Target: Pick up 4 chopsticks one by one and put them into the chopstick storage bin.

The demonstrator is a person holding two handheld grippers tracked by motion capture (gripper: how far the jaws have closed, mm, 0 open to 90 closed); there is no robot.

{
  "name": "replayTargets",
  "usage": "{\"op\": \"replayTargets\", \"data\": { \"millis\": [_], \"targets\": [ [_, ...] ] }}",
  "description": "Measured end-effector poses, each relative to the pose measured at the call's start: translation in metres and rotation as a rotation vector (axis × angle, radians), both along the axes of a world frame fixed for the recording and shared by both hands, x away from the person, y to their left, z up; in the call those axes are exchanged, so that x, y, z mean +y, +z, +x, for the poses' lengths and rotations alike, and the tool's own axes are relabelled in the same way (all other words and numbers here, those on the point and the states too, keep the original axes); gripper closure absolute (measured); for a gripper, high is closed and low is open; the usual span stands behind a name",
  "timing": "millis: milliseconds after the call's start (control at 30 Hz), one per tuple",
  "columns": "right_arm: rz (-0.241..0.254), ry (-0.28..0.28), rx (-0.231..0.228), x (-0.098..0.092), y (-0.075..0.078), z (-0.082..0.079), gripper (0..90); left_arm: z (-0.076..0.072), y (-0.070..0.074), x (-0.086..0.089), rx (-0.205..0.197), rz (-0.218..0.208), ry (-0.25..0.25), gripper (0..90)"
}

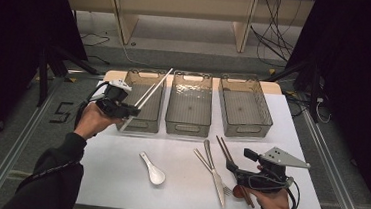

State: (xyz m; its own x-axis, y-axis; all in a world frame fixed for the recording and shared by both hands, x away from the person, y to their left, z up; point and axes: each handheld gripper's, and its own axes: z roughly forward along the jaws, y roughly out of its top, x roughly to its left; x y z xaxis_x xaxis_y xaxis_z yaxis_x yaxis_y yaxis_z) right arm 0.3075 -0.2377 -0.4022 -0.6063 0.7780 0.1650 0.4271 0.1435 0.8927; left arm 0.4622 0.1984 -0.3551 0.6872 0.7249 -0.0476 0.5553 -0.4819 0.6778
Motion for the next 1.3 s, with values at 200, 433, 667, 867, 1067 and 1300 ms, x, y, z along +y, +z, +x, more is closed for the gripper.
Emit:
{"op": "replayTargets", "data": {
  "millis": [200,433,667,867,1067,1300],
  "targets": [
    [0.003,0.001,0.0,0.0,0.0,0.0,24.9,0.016,0.005,0.003,-0.015,-0.004,0.037,83.7],
    [0.001,0.003,0.0,0.0,0.0,0.0,24.9,0.033,0.005,0.003,-0.018,0.018,0.068,83.7],
    [0.001,0.002,0.001,0.0,0.0,0.0,24.9,0.05,0.0,0.004,-0.019,0.049,0.089,83.7],
    [0.006,0.004,0.003,0.0,0.0,0.0,24.9,0.064,-0.006,0.005,-0.005,0.06,0.119,83.7],
    [0.011,0.003,0.008,-0.002,0.0,0.001,24.9,0.072,-0.011,0.008,0.003,0.055,0.142,83.7],
    [0.005,0.005,0.005,0.0,0.0,0.0,24.9,0.076,-0.021,0.01,0.012,0.063,0.161,83.6]
  ]
}}
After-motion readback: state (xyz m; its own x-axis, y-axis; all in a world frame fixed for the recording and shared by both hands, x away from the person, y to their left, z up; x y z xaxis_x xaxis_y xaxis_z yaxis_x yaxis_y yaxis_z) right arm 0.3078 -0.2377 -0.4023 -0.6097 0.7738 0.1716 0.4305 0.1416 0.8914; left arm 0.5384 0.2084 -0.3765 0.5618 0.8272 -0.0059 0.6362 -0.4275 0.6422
